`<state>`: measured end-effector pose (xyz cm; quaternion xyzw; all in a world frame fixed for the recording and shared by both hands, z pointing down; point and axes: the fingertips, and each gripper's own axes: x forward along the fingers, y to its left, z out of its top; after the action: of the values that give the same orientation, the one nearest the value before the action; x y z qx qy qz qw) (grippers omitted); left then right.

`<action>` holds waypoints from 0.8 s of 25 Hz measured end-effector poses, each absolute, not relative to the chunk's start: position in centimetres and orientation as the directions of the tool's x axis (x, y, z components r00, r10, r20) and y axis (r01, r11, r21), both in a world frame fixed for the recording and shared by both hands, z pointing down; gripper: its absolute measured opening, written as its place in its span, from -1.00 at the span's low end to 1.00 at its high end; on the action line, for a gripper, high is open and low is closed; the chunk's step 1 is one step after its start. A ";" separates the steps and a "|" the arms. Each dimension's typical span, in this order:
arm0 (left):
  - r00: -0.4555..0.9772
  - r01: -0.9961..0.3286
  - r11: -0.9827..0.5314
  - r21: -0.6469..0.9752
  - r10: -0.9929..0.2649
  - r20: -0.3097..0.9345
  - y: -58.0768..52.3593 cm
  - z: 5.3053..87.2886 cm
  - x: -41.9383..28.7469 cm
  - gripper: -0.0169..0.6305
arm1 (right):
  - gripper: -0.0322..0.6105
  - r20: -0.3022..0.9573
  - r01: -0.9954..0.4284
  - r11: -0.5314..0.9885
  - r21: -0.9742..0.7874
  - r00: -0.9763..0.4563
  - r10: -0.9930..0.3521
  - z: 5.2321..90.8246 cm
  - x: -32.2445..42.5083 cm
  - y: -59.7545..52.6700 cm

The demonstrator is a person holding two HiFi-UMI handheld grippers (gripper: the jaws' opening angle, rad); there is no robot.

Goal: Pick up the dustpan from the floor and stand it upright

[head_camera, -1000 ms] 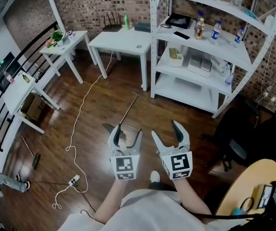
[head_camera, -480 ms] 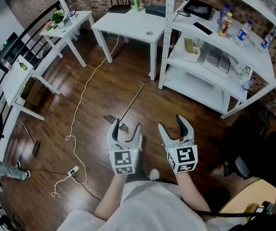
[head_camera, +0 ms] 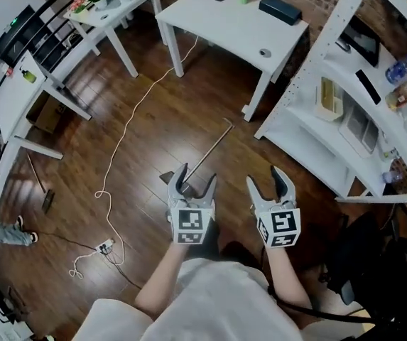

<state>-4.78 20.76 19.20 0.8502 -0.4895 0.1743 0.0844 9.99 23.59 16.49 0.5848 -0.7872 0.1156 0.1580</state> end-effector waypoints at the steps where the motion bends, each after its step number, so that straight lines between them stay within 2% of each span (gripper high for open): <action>1: 0.460 -0.861 -0.508 -0.018 -0.792 0.401 18.8 20.5 -5.6 0.12 | -0.09 0.392 -0.956 0.293 -0.005 -0.271 -0.879 17.2 9.4 21.4; 7: 0.433 -0.866 -0.499 0.026 -0.724 0.537 10.4 29.7 -7.9 0.10 | -0.09 0.471 -0.936 0.349 -0.052 -0.331 -0.817 24.2 7.3 12.4; 14: 0.455 -0.825 -0.562 0.067 -0.587 0.670 6.3 42.8 -3.8 0.08 | -0.09 0.590 -0.887 0.443 -0.128 -0.427 -0.685 37.1 6.7 7.6; 17: 0.440 -0.825 -0.560 0.069 -0.562 0.701 3.0 50.5 -2.5 0.02 | -0.09 0.588 -0.877 0.461 -0.137 -0.446 -0.675 43.9 6.9 3.7; 20: 0.400 -0.841 -0.536 0.080 -0.514 0.759 0.8 61.9 -2.0 0.01 | -0.09 0.626 -0.888 0.427 -0.174 -0.434 -0.648 53.0 8.8 1.1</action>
<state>-1.96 0.80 61.90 0.8035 -0.4215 0.3497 0.2333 8.80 1.09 53.05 0.4743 -0.8095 0.2486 0.2409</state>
